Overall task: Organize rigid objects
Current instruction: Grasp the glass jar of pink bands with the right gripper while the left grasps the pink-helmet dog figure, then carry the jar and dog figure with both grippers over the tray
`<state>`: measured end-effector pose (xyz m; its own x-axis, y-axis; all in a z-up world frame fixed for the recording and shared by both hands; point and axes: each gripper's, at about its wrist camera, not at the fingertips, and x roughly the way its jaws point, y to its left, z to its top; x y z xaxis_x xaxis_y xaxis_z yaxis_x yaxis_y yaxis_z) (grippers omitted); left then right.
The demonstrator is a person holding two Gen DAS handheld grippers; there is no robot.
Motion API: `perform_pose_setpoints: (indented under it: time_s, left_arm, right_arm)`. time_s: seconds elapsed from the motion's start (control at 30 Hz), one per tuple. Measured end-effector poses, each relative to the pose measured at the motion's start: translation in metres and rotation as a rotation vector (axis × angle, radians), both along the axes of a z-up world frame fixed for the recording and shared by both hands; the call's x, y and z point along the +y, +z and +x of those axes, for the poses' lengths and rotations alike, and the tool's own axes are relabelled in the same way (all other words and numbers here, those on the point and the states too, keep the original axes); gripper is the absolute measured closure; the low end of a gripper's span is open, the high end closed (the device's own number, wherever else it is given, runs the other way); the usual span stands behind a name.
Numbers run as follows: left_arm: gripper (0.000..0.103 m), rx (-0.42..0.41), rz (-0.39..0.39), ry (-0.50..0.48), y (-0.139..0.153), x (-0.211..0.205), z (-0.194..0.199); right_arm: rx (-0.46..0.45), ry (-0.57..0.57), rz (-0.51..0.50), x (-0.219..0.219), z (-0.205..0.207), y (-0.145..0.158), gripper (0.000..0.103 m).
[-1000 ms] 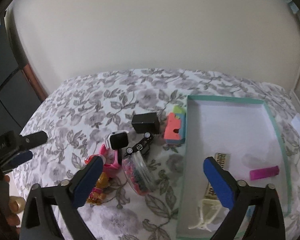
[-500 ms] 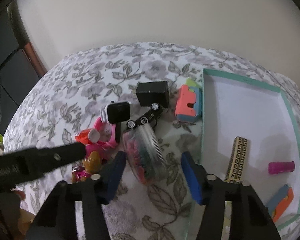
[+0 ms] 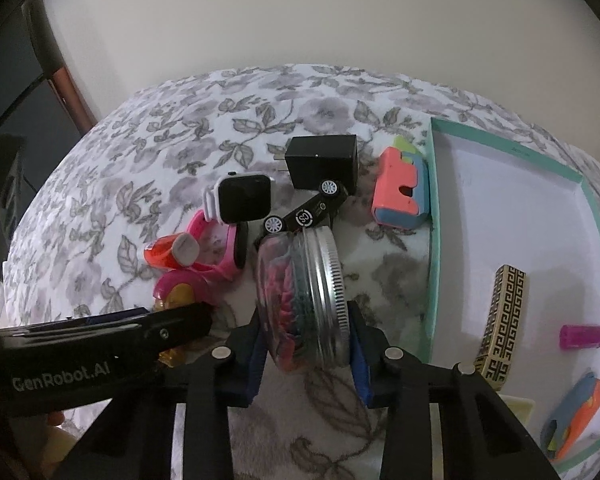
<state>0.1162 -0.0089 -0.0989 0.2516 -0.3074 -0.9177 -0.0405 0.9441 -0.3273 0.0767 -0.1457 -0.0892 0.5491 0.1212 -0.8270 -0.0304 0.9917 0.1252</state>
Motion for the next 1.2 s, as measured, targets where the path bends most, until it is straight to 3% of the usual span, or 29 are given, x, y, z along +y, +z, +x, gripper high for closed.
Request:
perform_pose_setpoints:
  time_s: [0.07,0.23,0.53,0.8,0.9,1.07,1.2]
  left_arm:
    - [0.05,-0.008,0.003,-0.005,0.001,0.0,0.001]
    - [0.055,-0.018,-0.004,0.0,0.002,0.0,0.004]
    - [0.056,-0.053,0.073,0.016,0.018,0.006,-0.003]
    - [0.056,-0.083,0.142,0.075,0.023,0.014,-0.012]
    - [0.056,-0.075,0.135,0.1,0.024,0.016,-0.018]
    - [0.056,-0.087,0.089,0.094,0.03,0.005,-0.026]
    - [0.058,-0.103,0.089,0.073,0.035,0.003,-0.027]
  right_arm:
    - [0.004,0.001,-0.003,0.0,0.0,-0.002,0.066]
    - [0.003,-0.014,0.021,-0.004,0.0,-0.002,0.067]
    - [-0.04,-0.083,0.167,-0.025,-0.012,0.014,0.067]
    - [-0.048,-0.131,0.215,-0.034,-0.026,0.015,0.067]
    - [-0.055,-0.157,0.252,-0.041,-0.03,0.016,0.067]
    - [-0.107,-0.144,0.183,-0.044,-0.037,0.03,0.067]
    - [-0.14,-0.186,0.252,-0.061,-0.041,0.041,0.067]
